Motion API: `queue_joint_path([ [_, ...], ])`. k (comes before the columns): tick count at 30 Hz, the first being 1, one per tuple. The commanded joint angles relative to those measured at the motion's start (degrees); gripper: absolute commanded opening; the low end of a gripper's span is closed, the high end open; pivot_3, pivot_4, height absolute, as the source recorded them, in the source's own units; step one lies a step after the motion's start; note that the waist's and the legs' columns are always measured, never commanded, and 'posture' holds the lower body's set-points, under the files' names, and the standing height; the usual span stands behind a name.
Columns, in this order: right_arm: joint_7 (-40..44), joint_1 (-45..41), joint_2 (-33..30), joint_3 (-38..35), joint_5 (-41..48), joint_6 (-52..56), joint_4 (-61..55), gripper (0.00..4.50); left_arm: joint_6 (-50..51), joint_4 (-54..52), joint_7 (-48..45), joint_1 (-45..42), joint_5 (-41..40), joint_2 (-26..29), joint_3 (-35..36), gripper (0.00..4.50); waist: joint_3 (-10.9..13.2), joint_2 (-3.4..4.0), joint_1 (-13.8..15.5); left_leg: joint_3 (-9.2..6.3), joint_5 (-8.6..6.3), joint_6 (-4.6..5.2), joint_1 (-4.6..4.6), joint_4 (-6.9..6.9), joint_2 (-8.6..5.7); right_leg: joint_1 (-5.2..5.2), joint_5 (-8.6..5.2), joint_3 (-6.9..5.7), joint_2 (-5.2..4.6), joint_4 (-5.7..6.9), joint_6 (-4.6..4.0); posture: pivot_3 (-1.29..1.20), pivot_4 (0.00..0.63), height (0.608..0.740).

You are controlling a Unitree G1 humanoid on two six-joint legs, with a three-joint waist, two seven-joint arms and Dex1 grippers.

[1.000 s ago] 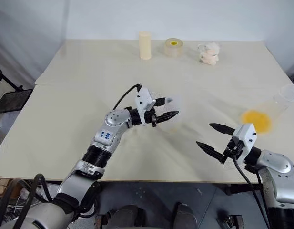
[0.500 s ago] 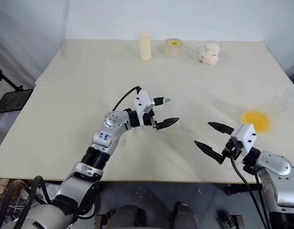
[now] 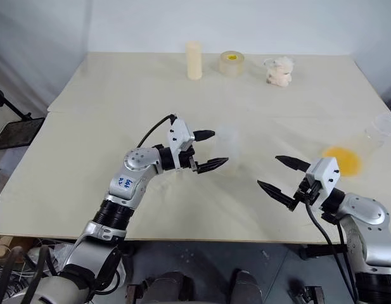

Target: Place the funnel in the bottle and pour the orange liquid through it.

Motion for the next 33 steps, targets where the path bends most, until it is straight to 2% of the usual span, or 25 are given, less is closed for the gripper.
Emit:
queue_joint_path([
  [1, 0.3, 0.0, 0.1, -0.3, 0.4, -0.7, -1.1, 4.50, 1.6, -5.1, -0.1, 0.6, -2.1, 2.0, 2.2, 4.49, 0.0, 0.00, -0.2, 0.00, 0.00, 0.00, 0.00, -0.01, 0.01, -0.01, 0.00, 0.00, 0.00, 0.00, 0.00, 0.00, 0.150, 0.740],
  [5, 0.6, 0.6, -0.2, -0.7, 0.6, -0.7, -1.2, 4.50, 6.3, -10.4, -0.8, 2.9, -4.7, 5.5, 4.0, 4.49, 0.0, 0.00, -0.6, -0.02, 0.00, -0.01, 0.02, -0.03, 0.03, -0.02, 0.00, 0.00, 0.00, 0.03, 0.00, 0.00, 0.150, 0.740],
  [8, 1.4, 0.9, -0.7, -0.8, 0.9, -0.2, -1.1, 4.50, 8.4, -18.7, -4.9, 9.1, -10.1, 10.3, 7.4, 4.49, 0.0, 0.01, -1.2, -0.05, 0.00, -0.01, 0.03, -0.04, 0.04, -0.02, 0.00, 0.01, 0.00, 0.05, 0.00, 0.00, 0.150, 0.740],
  [11, 1.9, 0.7, -0.8, -0.7, 0.8, -0.2, -0.7, 4.50, 9.0, -22.6, -5.4, 13.0, -11.7, 13.3, 9.0, 4.49, 0.0, 0.01, -1.3, -0.13, 0.00, -0.02, 0.03, -0.06, 0.06, -0.02, 0.00, 0.00, 0.00, 0.07, 0.00, 0.00, 0.150, 0.740],
  [20, 5.0, -2.9, -1.0, 1.4, 0.5, 0.0, 2.7, 4.50, 8.2, -35.2, -8.1, 33.9, -18.9, 21.5, 19.7, 4.49, 0.0, 0.01, -1.5, -0.13, -0.02, -0.05, 0.08, -0.07, 0.24, 0.00, 0.00, 0.06, -0.01, 0.05, -0.01, 0.00, 0.150, 0.740],
  [27, 8.7, -4.8, -1.2, 2.5, 0.8, -0.3, 5.1, 4.50, 8.3, -40.9, -5.9, 44.6, -22.1, 23.6, 27.5, 4.49, 0.0, 0.00, -1.5, -0.18, -0.02, -0.05, 0.08, -0.03, 0.27, 0.05, 0.00, 0.11, -0.04, 0.02, -0.01, 0.00, 0.150, 0.740],
  [33, 12.5, -6.4, -1.3, 3.7, 1.0, -0.4, 6.9, 4.50, 9.8, -50.2, -3.2, 60.2, -24.4, 20.9, 26.8, 4.49, 0.0, 0.00, -1.7, -0.12, -0.04, -0.07, 0.12, -0.15, 0.31, 0.02, -0.01, 0.15, -0.04, -0.04, -0.01, 0.00, 0.150, 0.740],
])
